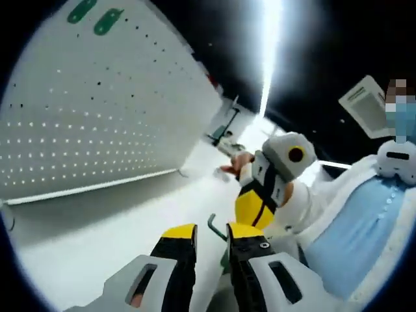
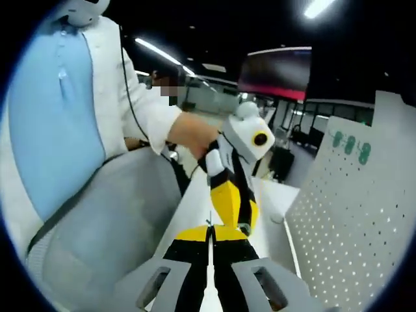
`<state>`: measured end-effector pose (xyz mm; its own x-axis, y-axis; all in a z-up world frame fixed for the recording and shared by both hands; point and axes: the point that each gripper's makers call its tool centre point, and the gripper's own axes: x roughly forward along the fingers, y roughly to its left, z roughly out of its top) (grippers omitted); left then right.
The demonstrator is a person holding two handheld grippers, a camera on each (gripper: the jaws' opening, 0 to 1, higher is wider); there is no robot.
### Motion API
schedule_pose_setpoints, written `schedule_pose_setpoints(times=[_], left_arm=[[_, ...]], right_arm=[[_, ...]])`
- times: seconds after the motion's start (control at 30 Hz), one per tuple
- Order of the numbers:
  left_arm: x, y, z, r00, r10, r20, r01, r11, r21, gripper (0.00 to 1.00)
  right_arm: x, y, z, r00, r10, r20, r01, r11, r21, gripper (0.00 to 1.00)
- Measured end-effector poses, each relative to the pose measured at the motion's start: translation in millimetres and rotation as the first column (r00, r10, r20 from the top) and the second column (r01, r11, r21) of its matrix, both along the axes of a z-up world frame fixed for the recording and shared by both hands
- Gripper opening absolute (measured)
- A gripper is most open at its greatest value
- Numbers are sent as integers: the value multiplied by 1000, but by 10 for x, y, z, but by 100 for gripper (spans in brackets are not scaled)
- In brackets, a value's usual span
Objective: Insert the hook assembly into the mounting plate slot until the hook locks in place.
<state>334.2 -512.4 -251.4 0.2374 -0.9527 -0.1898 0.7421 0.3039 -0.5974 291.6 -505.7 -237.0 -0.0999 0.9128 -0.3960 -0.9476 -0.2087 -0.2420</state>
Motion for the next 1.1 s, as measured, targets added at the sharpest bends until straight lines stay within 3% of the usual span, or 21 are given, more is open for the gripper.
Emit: schedule_pose_setpoints(times=[0.07,0.27,0.4,0.43,0.47,0.53,0.67,0.73,0.93,1.0,1.1], left_arm=[[-30,-16,13,1000,-13,-16,12,1000,-22,10],[-46,-17,21,1000,-14,-17,13,999,-38,8],[-36,8,128,1000,-10,-12,9,996,-89,3],[-40,7,147,1000,-10,-4,9,996,-93,3],[15,29,113,999,11,52,-8,999,-51,2],[-57,3,118,1000,-9,29,10,998,-57,2],[-21,14,135,996,28,81,-25,999,-35,2],[31,49,179,992,60,107,-56,997,-46,2],[186,150,289,964,173,201,-169,985,-36,2],[194,141,342,954,195,228,-190,981,-45,2],[196,123,411,942,223,252,-213,975,-66,2]], right_arm=[[-11,9,-1,1000,4,4,-4,1000,-1,0],[-45,18,-11,1000,16,10,-16,1000,0,0],[-43,11,-50,1000,12,16,-12,1000,-10,0],[-40,8,-56,1000,12,14,-12,1000,-11,0],[-40,12,-43,1000,11,-7,-11,1000,4,0],[34,-5,-29,1000,-13,-10,13,1000,6,0],[116,-38,6,996,-62,-68,64,998,19,0],[167,-51,23,987,-113,-113,116,993,25,4],[354,-46,45,963,-222,-154,232,972,49,24],[451,-34,34,947,-275,-165,287,956,55,26],[518,13,42,925,-303,-231,328,942,78,26]])
